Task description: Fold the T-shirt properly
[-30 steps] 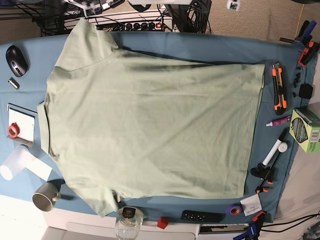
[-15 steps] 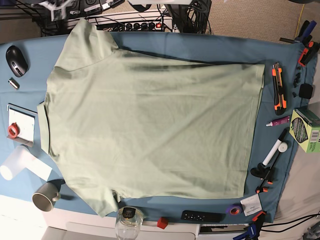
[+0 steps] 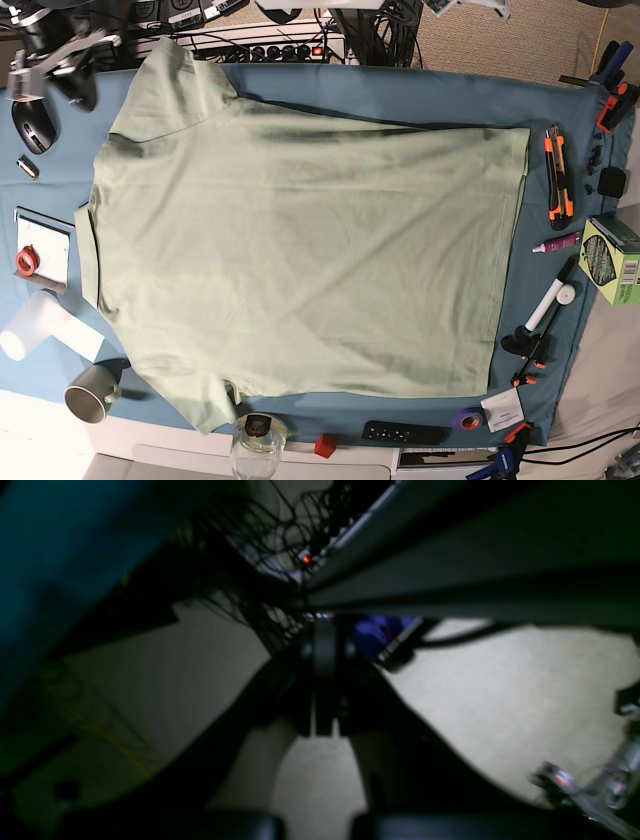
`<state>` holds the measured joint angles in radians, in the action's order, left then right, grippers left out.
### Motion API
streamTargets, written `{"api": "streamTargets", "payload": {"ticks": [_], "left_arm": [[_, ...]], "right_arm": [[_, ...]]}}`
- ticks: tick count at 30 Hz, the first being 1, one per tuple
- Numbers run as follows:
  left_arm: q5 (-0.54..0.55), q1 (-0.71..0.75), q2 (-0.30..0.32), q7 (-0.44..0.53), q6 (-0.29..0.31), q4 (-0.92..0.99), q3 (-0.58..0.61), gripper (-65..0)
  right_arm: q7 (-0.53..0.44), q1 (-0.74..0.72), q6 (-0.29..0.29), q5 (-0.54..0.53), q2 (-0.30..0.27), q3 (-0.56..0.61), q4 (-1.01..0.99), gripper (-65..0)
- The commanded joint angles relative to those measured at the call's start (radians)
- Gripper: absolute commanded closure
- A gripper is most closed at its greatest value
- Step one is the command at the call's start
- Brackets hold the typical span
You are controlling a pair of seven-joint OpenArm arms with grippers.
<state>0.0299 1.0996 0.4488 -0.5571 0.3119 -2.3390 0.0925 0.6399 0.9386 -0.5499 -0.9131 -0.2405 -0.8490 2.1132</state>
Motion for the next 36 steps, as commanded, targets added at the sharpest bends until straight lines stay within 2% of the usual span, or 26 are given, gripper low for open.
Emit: {"api": "streamTargets", "payload": {"ticks": [1, 4, 7, 10, 13, 16, 17, 20, 22, 26, 30, 36], "left_arm": [[0.004, 0.003, 0.003, 0.015, 0.000, -0.017, 0.001, 0.0], [-0.002, -0.040, 0.003, 0.015, 0.000, -0.017, 0.001, 0.0], [-0.002, -0.074, 0.003, 0.015, 0.000, -0.017, 0.001, 0.0], [-0.002, -0.089, 0.003, 0.016, -0.001, -0.017, 0.001, 0.0], [-0.001, -0.089, 0.003, 0.018, -0.001, -0.017, 0.001, 0.0], [-0.002, -0.089, 0.003, 0.018, -0.001, -0.017, 0.001, 0.0], [-0.002, -0.089, 0.003, 0.018, -0.001, -0.017, 0.001, 0.0], [-0.002, -0.089, 0.002, 0.018, -0.001, -0.017, 0.001, 0.0], [-0.002, -0.089, 0.003, 0.018, -0.001, -0.017, 0.001, 0.0], [-0.002, -0.089, 0.003, 0.018, -0.001, -0.017, 0.001, 0.0], [-0.002, -0.100, 0.003, 0.015, 0.000, -0.017, 0.001, 0.0], [-0.005, -0.114, 0.003, 0.014, 0.000, -0.017, 0.001, 0.0]], "right_arm": [[-0.003, -0.019, 0.003, -0.028, -0.003, -0.026, -0.038, 0.0], [0.048, -0.129, -0.018, -0.110, -0.003, -0.035, -0.228, 0.0], [0.136, -0.217, -0.034, -0.251, -0.003, -0.035, -0.408, 0.0], [0.152, -0.249, -0.033, -0.322, 0.000, -0.035, -0.500, 0.0], [0.150, -0.251, -0.044, -0.309, 0.011, -0.035, -0.502, 0.0], [0.136, -0.252, -0.115, -0.249, 0.028, -0.035, -0.487, 0.0], [0.126, -0.252, -0.120, -0.244, 0.036, -0.035, -0.481, -2.1], [0.083, -0.252, -0.121, -0.204, 0.061, -0.035, -0.469, -15.6], [0.051, -0.252, -0.120, -0.190, 0.078, -0.035, -0.469, -19.8], [0.027, -0.259, -0.120, -0.163, 0.095, -0.035, -0.469, -19.8], [0.147, -0.312, -0.120, -0.142, 0.097, -0.034, -0.470, -19.8], [0.143, -0.359, -0.100, -0.090, 0.119, 0.004, -0.473, -19.8]]}}
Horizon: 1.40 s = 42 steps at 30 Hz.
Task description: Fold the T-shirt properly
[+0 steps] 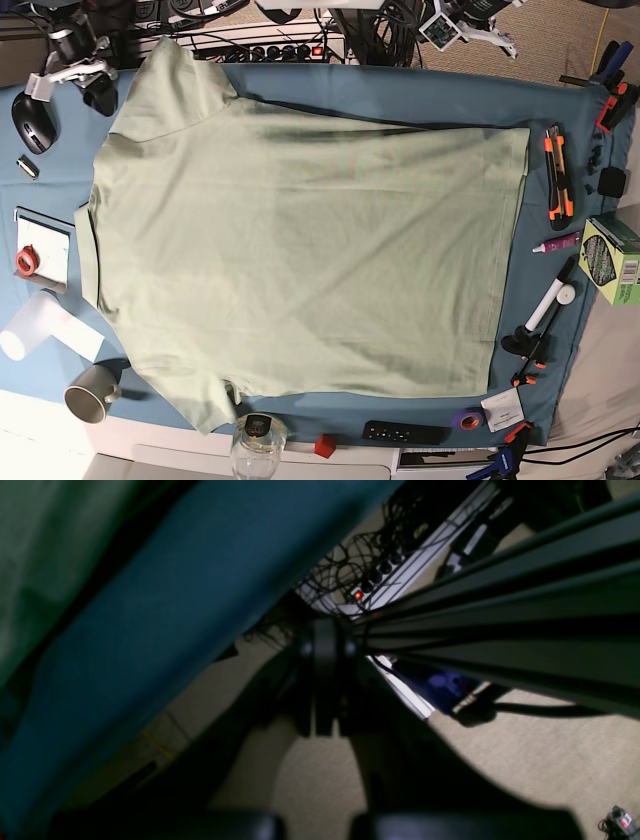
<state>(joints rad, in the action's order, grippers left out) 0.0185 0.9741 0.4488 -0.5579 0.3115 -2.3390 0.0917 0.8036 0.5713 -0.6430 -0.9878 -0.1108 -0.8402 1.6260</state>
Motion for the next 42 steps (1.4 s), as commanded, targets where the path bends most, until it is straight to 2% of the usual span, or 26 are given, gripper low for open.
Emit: {"api": "streamTargets", "payload": {"ticks": [1, 7, 11, 15, 17, 21, 27, 28, 30, 31, 35, 38, 42], "left_arm": [[0.006, 0.012, 0.003, 0.015, 0.000, -0.017, 0.002, 0.0], [-0.001, 0.006, 0.003, 0.015, 0.000, -0.017, 0.002, 0.0], [-0.045, 0.006, 0.003, 0.016, 0.000, -0.017, 0.002, 0.0], [-0.068, -0.008, 0.003, 0.015, -0.001, -0.017, 0.002, -13.6], [-0.068, -0.018, 0.003, 0.016, -0.003, -0.017, 0.002, -16.8], [-0.070, -0.027, 0.003, 0.015, -0.046, -0.017, 0.002, -17.0], [-0.133, -0.029, 0.003, 0.015, -0.049, -0.017, 0.002, -17.1], [-0.151, -0.032, 0.003, 0.013, -0.049, -0.017, 0.002, -17.1], [-0.192, -0.050, 0.003, -0.005, -0.050, -0.017, 0.002, -17.1], [-0.213, -0.064, 0.003, -0.019, -0.060, -0.017, 0.002, -17.1], [-0.235, -0.131, 0.003, -0.081, -0.218, -0.017, -0.018, -17.1], [-0.161, -0.176, 0.003, -0.078, -0.241, -0.017, -0.104, -17.1], [0.063, -0.211, 0.003, -0.082, -0.241, -0.017, -0.291, -17.1]], "right_arm": [[-0.021, 0.011, -0.003, -0.012, -0.002, 0.000, 0.014, -19.8], [-0.020, 0.011, 0.023, 0.013, 0.064, 0.003, 0.014, -19.8], [-0.008, 0.011, 0.023, 0.013, 0.072, 0.003, 0.014, -19.8], [0.005, 0.020, 0.023, 0.012, 0.082, 0.026, 0.010, -19.8], [0.003, 0.027, 0.023, 0.013, 0.086, 0.068, -0.008, -19.8], [-0.011, 0.029, 0.023, 0.021, 0.086, 0.143, -0.071, -19.8], [-0.014, 0.030, 0.023, 0.026, 0.080, 0.151, -0.091, -19.4], [-0.014, 0.030, 0.023, 0.029, 0.078, 0.151, -0.091, -16.0], [-0.013, 0.030, 0.022, 0.042, 0.077, 0.151, -0.091, -3.5], [-0.010, 0.030, 0.021, 0.054, 0.077, 0.151, -0.091, 0.0], [-0.009, 0.030, -0.001, 0.073, 0.077, 0.151, -0.091, 0.0], [-0.010, 0.030, 0.000, 0.074, 0.077, 0.151, -0.091, 0.0], [-0.009, 0.030, 0.000, 0.074, 0.077, 0.151, -0.091, 0.0]]}}
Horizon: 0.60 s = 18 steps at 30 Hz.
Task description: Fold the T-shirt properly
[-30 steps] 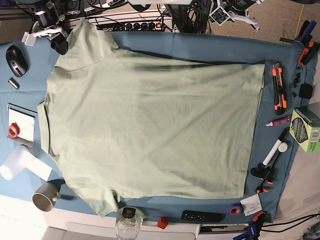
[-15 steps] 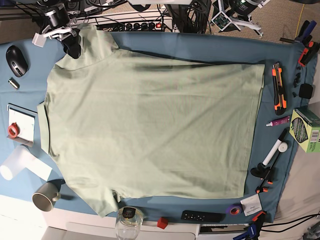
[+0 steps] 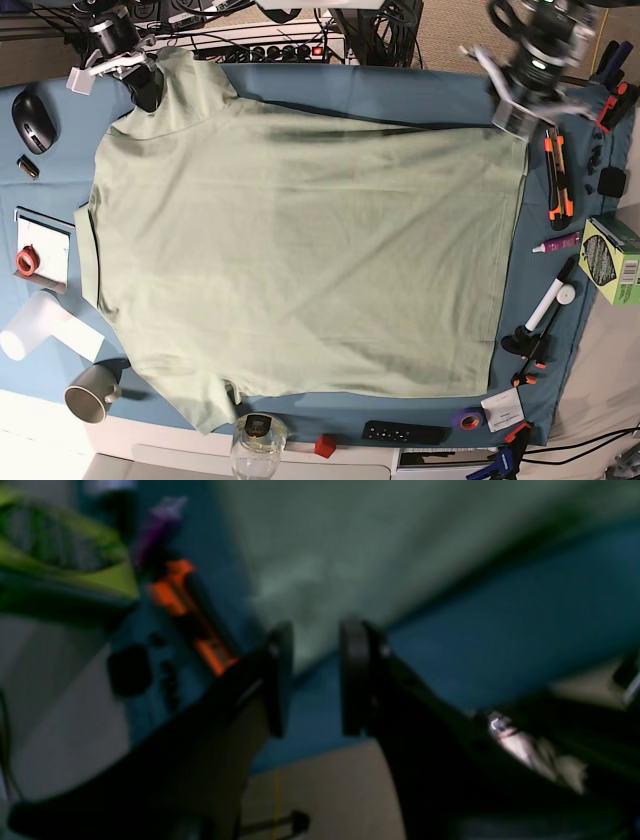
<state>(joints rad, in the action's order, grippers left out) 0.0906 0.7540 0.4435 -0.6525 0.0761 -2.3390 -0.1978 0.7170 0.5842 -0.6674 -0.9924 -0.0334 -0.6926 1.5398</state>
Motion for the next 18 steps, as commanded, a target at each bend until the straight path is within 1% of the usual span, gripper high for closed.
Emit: {"api": "streamTargets", "payload": {"ticks": [1, 4, 6, 7, 9, 11, 12, 13, 14, 16, 18], "left_arm": [[0.046, 0.008, 0.008, 0.013, -0.005, -0.017, -0.049, -17.1], [0.216, 0.008, 0.008, 0.005, -0.005, -0.017, -0.165, -17.1], [0.339, 0.007, 0.008, -0.004, -0.003, 0.007, -0.211, -17.1], [0.400, 0.007, 0.008, -0.006, 0.008, 0.039, -0.222, -17.1], [0.516, 0.007, 0.006, -0.015, 0.072, 0.098, -0.223, -17.1], [0.642, 0.007, -0.003, -0.033, 0.161, 0.149, -0.219, -17.1], [0.684, 0.007, -0.011, -0.038, 0.188, 0.170, -0.215, -17.1], [0.713, 0.006, -0.021, -0.039, 0.200, 0.188, -0.215, -17.1], [0.733, 0.001, -0.031, -0.041, 0.199, 0.206, -0.215, -17.1], [0.737, -0.023, -0.046, -0.047, 0.197, 0.246, -0.215, -17.2], [0.741, -0.052, -0.053, -0.047, 0.174, 0.293, -0.215, -18.8]], "right_arm": [[0.077, 0.017, 0.024, 0.079, 0.000, 0.004, -0.005, 0.0], [0.077, 0.017, 0.024, 0.078, 0.000, 0.004, -0.005, 0.0], [0.077, 0.016, 0.024, 0.078, 0.000, 0.004, -0.005, 0.0], [0.077, 0.016, 0.024, 0.078, 0.000, 0.004, -0.005, 0.0], [0.076, 0.016, 0.024, 0.078, 0.000, 0.004, -0.005, 0.0], [0.076, 0.016, 0.024, 0.077, 0.000, 0.004, -0.005, 0.0], [0.076, 0.014, 0.024, 0.078, 0.000, 0.004, -0.005, 0.0], [0.076, 0.014, 0.024, 0.078, 0.000, 0.004, -0.005, 0.0], [0.076, 0.014, 0.024, 0.077, 0.000, 0.005, -0.005, 0.0], [0.076, 0.014, 0.024, 0.077, 0.000, 0.005, -0.005, 0.0], [0.077, 0.014, 0.024, 0.078, 0.000, 0.005, -0.005, 0.0]]}}
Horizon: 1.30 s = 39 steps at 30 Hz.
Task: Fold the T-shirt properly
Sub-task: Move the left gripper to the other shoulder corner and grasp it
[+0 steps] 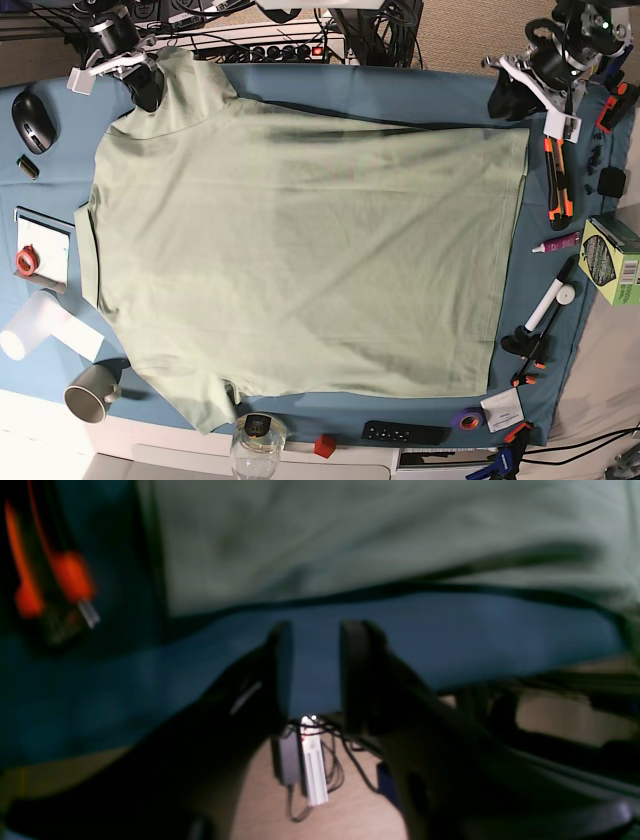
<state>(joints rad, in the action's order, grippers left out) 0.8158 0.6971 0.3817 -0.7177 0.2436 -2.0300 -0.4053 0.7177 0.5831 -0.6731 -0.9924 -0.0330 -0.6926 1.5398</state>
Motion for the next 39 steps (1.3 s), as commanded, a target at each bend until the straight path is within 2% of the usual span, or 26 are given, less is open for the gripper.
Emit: {"api": "streamTargets", "payload": {"ticks": [1, 6, 10, 19, 21, 24, 31, 33, 39], "left_arm": [[0.015, -0.011, 0.006, 0.018, -0.008, 0.012, -0.007, -19.0], [0.019, -0.095, -0.008, -0.002, -0.021, 0.146, -0.007, -19.0], [0.030, -0.148, -0.013, -0.011, -0.006, 0.212, -0.007, -24.2], [0.027, -0.177, -0.013, -0.016, -0.005, 0.230, -0.007, -24.8], [0.026, -0.183, -0.013, -0.017, 0.024, 0.230, -0.007, -25.0], [0.026, -0.195, -0.013, -0.016, 0.072, 0.230, -0.008, -32.2], [-0.011, -0.205, -0.012, 0.001, 0.060, 0.230, -0.009, -33.1], [-0.011, -0.217, -0.010, 0.000, 0.043, 0.230, -0.010, -33.1], [0.002, -0.254, -0.010, -0.008, 0.042, 0.230, -0.010, -33.1]], "right_arm": [[0.076, 0.015, 0.030, 0.078, -0.001, 0.005, -0.005, 0.0], [0.076, 0.015, 0.030, 0.077, -0.001, 0.005, -0.005, 0.0], [0.076, 0.016, 0.030, 0.078, 0.000, 0.005, -0.005, 0.0], [0.076, 0.015, 0.030, 0.077, 0.000, 0.005, -0.005, 0.0], [0.076, 0.015, 0.030, 0.077, 0.000, 0.005, -0.005, 0.0], [0.076, 0.016, 0.030, 0.078, 0.000, 0.005, -0.005, 0.0], [0.076, 0.015, 0.030, 0.077, 0.000, 0.005, -0.005, 0.0], [0.076, 0.016, 0.030, 0.077, 0.000, 0.005, -0.005, 0.0], [0.076, 0.016, 0.030, 0.078, 0.000, 0.005, -0.005, 0.0]]}}
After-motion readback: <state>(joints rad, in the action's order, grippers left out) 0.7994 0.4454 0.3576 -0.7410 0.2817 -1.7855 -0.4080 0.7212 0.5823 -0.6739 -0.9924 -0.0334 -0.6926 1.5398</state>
